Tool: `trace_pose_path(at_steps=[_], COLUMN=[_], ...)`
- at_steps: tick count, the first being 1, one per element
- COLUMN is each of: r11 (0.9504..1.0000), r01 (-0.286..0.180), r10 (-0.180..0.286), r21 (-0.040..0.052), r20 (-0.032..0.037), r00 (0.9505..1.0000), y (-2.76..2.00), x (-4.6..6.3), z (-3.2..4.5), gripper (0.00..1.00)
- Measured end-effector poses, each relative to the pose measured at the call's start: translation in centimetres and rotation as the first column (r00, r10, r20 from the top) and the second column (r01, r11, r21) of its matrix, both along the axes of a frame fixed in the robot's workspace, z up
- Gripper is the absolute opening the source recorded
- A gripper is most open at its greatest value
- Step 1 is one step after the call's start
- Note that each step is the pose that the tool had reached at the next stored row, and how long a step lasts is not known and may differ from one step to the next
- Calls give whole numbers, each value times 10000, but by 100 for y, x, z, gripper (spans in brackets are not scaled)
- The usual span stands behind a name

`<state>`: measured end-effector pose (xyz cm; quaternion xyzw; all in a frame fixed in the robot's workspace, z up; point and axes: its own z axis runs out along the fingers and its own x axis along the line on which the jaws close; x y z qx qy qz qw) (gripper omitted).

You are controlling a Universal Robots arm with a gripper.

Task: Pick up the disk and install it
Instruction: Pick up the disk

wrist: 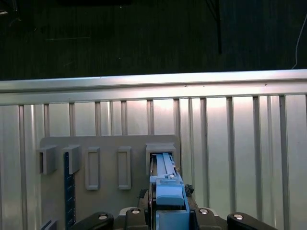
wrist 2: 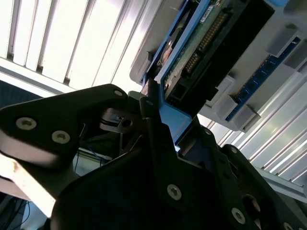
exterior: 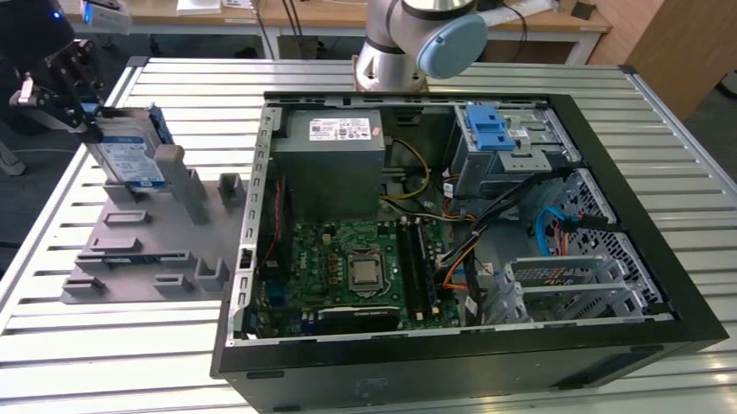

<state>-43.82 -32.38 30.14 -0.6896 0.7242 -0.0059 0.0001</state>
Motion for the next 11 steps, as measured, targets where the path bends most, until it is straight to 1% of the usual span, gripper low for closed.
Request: trace_pose_path(at_steps=[8,11], r11=[10000,10000], r01=[-1,-1], r10=[1,1], r21=[0,0], r20=[0,0], r00=[10000,10000], y=[0,0], x=[0,0], z=[151,197], gripper=[37,37])
